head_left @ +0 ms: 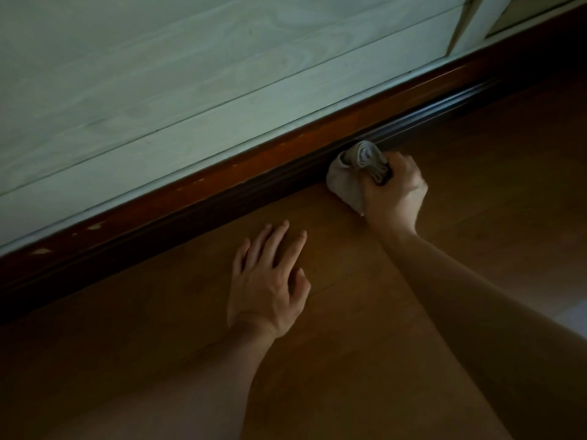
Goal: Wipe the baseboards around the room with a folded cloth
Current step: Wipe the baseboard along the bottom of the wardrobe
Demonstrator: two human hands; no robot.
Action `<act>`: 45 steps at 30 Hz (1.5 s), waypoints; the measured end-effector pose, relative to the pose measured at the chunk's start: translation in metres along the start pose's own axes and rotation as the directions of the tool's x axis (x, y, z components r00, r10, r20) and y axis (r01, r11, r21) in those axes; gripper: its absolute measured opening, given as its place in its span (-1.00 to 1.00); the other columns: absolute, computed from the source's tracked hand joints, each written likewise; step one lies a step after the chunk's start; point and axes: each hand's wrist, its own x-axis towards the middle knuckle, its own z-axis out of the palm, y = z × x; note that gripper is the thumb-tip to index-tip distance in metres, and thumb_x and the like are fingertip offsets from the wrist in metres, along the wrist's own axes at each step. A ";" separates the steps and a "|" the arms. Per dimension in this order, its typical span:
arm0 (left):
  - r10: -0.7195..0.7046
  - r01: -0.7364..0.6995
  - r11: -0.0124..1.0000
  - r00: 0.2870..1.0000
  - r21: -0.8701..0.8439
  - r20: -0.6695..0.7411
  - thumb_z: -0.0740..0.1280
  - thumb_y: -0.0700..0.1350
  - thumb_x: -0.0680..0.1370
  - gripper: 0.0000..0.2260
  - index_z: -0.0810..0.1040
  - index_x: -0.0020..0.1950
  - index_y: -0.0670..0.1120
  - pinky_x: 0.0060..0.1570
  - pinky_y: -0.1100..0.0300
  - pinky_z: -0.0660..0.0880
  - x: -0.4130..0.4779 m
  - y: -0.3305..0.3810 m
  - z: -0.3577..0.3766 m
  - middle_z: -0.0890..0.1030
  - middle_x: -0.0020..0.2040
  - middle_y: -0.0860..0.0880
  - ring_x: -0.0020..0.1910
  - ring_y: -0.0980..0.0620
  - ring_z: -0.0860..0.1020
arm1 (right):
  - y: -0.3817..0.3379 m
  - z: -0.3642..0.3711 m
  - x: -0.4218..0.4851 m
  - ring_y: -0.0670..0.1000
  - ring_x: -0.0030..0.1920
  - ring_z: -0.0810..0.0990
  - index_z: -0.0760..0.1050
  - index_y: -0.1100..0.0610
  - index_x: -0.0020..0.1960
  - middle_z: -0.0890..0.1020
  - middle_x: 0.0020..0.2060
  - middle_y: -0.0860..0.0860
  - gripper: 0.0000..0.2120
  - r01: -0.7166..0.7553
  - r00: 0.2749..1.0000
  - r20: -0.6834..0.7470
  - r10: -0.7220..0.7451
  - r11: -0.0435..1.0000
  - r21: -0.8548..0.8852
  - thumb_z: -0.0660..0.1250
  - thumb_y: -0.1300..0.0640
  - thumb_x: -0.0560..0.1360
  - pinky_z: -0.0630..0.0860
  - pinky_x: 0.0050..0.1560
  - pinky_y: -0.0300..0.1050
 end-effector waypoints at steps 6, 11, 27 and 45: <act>0.001 -0.001 1.000 1.000 0.009 0.012 0.09 0.16 0.58 -0.49 0.21 0.55 0.23 0.51 -0.05 0.00 0.000 0.001 0.000 0.19 0.60 0.07 0.58 0.05 0.09 | -0.001 0.004 -0.003 -0.14 -0.13 0.45 0.60 0.19 0.04 0.55 -0.08 -0.01 -0.83 0.073 0.996 0.054 -0.075 0.997 0.027 0.41 0.20 0.46 0.32 -0.18 -0.54; -0.005 0.004 1.000 1.000 0.018 0.026 0.09 0.17 0.59 -0.50 0.20 0.55 0.23 0.50 -0.07 0.01 0.002 -0.001 0.001 0.19 0.60 0.07 0.58 0.04 0.10 | 0.006 0.002 0.004 -0.14 -0.11 0.46 0.58 0.15 0.06 0.50 -0.09 -0.09 -0.80 -0.038 0.999 -0.007 0.038 0.999 0.024 0.40 0.11 0.46 0.29 -0.18 -0.54; 0.000 0.000 1.000 1.000 0.030 0.025 0.04 0.17 0.60 -0.50 0.20 0.56 0.21 0.49 -0.14 0.10 0.002 0.002 -0.001 0.23 0.60 0.04 0.57 0.00 0.15 | 0.050 -0.030 0.056 -0.14 -0.02 0.49 0.57 0.08 0.16 0.55 0.02 -0.08 -0.73 -0.114 0.992 -0.048 0.114 0.993 -0.005 0.36 0.03 0.49 0.38 -0.09 -0.39; -0.005 0.004 1.000 0.999 0.026 0.035 0.08 0.16 0.58 -0.50 0.24 0.55 0.21 0.49 -0.12 0.10 0.001 0.002 -0.001 0.24 0.58 0.04 0.57 -0.01 0.16 | -0.009 0.018 -0.030 -0.17 -0.06 0.49 0.56 0.09 0.12 0.50 -0.02 -0.13 -0.72 0.015 0.999 0.029 -0.021 0.980 0.199 0.39 -0.01 0.47 0.49 -0.04 -0.30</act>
